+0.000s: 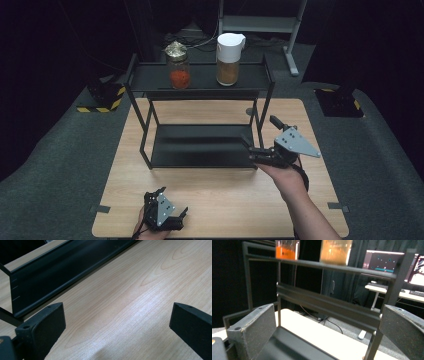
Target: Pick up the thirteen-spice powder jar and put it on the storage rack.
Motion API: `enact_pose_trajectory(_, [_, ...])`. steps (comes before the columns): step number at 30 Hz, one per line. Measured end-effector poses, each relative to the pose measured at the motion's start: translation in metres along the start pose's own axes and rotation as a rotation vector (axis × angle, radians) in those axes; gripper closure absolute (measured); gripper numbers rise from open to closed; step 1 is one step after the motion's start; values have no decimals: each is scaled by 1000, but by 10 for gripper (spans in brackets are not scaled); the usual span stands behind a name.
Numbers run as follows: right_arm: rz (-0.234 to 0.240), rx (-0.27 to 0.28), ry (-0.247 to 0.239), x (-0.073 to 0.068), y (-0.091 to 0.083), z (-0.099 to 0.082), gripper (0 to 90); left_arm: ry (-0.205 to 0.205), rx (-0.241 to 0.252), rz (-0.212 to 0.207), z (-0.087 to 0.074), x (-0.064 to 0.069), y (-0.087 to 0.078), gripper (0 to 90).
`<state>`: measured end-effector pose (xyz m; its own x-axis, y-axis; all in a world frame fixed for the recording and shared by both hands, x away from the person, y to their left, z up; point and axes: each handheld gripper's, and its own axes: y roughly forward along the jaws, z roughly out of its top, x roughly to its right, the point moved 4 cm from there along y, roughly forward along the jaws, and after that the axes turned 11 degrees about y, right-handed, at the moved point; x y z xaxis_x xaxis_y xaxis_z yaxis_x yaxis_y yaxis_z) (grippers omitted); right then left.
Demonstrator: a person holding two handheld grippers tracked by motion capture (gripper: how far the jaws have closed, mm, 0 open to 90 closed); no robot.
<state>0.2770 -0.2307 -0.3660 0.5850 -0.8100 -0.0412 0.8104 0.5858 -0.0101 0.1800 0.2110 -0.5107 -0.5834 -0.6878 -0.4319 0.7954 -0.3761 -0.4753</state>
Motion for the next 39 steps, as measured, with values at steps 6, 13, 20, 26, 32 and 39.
enact_pose_trajectory(6, [-12,-40,-31,-3,-16,-26,0,45,1,10,1,6,-1,6])
enact_pose_trajectory(13, [-24,-95,-39,-6,-30,-54,0,56,-2,7,2,7,-1,7])
enact_pose_trajectory(20, [-45,-165,-44,-7,-47,-85,0,46,-5,-5,2,4,0,7])
enact_pose_trajectory(26, [-72,-226,-38,-3,-55,-107,0,39,-3,-10,1,3,0,7])
enact_pose_trajectory(32, [-114,-321,-34,2,-61,-135,0,28,3,-12,0,2,-1,7])
enact_pose_trajectory(39, [-139,-381,-31,6,-63,-144,0,28,6,-13,0,1,-1,7])
